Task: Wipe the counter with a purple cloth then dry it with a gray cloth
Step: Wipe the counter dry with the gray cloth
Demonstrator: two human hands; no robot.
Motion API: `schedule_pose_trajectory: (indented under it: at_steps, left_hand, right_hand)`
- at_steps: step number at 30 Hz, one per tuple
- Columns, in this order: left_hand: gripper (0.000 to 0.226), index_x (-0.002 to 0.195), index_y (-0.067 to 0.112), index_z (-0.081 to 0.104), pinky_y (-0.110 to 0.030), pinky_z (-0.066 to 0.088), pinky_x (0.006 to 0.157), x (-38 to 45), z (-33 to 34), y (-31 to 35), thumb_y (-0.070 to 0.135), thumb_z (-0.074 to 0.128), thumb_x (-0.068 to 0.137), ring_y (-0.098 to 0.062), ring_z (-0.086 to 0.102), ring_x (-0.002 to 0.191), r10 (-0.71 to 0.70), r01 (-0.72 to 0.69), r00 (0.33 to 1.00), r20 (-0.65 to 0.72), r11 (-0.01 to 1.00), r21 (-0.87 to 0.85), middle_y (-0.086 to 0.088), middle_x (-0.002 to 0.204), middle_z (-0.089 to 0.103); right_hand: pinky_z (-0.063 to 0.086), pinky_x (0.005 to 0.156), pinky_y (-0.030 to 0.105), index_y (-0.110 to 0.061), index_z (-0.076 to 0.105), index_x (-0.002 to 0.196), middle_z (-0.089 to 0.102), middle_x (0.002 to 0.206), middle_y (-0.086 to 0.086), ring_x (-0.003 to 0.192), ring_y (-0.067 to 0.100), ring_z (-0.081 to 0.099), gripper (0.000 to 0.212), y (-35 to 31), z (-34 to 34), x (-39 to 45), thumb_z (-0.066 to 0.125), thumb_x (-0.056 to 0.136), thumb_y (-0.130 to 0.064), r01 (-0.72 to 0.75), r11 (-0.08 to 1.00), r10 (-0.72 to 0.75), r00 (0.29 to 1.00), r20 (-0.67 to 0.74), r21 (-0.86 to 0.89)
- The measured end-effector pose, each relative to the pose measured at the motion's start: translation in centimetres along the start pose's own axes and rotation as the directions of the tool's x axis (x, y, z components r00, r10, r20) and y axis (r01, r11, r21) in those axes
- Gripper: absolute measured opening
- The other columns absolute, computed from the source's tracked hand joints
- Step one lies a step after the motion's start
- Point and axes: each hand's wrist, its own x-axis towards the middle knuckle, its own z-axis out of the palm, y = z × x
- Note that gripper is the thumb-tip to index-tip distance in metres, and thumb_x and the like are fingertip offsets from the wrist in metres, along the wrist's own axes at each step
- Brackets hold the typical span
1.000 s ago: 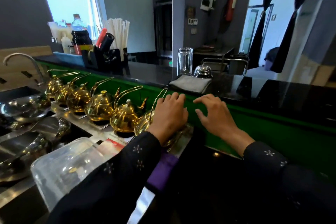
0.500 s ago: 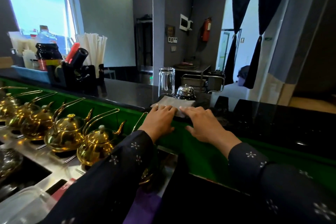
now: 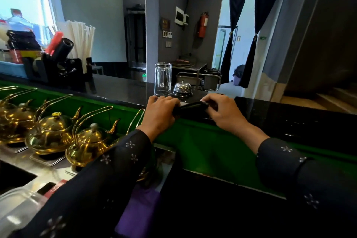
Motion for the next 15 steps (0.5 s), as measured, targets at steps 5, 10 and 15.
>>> schedule_pose_trajectory:
  at_steps: [5, 10, 15]
  left_hand:
    - [0.023, 0.090, 0.020, 0.069, -0.037, 0.056, 0.082, 1.9, -4.0, 2.7, 0.032, 0.079, 0.073, -0.016, 0.068, 0.083, -0.082, 0.212, 0.961, 0.266, 0.835, -0.508, 0.000, 0.088, 0.071]
    - [0.032, 0.103, 0.007, 0.066, -0.023, 0.058, 0.073, 2.9, -5.8, 5.8, 0.016, 0.078, 0.074, -0.015, 0.070, 0.088, -0.153, 0.355, 0.935, 0.321, 0.469, -0.809, -0.007, 0.097, 0.072]
    - [0.016, 0.096, 0.011, 0.066, -0.022, 0.057, 0.062, 2.3, -3.6, 8.3, 0.014, 0.072, 0.081, -0.016, 0.070, 0.085, -0.239, 0.435, 0.896, 0.374, 0.301, -0.849, -0.006, 0.097, 0.072]
  right_hand:
    - [0.046, 0.063, 0.020, -0.014, 0.068, 0.094, 0.067, 0.080, 0.002, 0.061, 0.003, 0.058, 0.009, 1.1, -5.2, -1.0, 0.069, 0.086, -0.010, -0.163, 0.970, 0.178, 0.982, -0.071, 0.180]
    - [0.059, 0.064, 0.027, -0.010, 0.066, 0.097, 0.067, 0.087, 0.004, 0.078, 0.013, 0.064, 0.008, 1.6, -9.0, -2.4, 0.063, 0.090, -0.009, -0.282, 0.865, 0.337, 0.940, -0.063, 0.415]
    - [0.051, 0.047, 0.021, -0.015, 0.065, 0.090, 0.067, 0.082, 0.003, 0.068, 0.012, 0.064, 0.005, 2.9, -9.6, -3.9, 0.062, 0.091, -0.011, -0.383, 0.797, 0.453, 0.890, -0.042, 0.467]
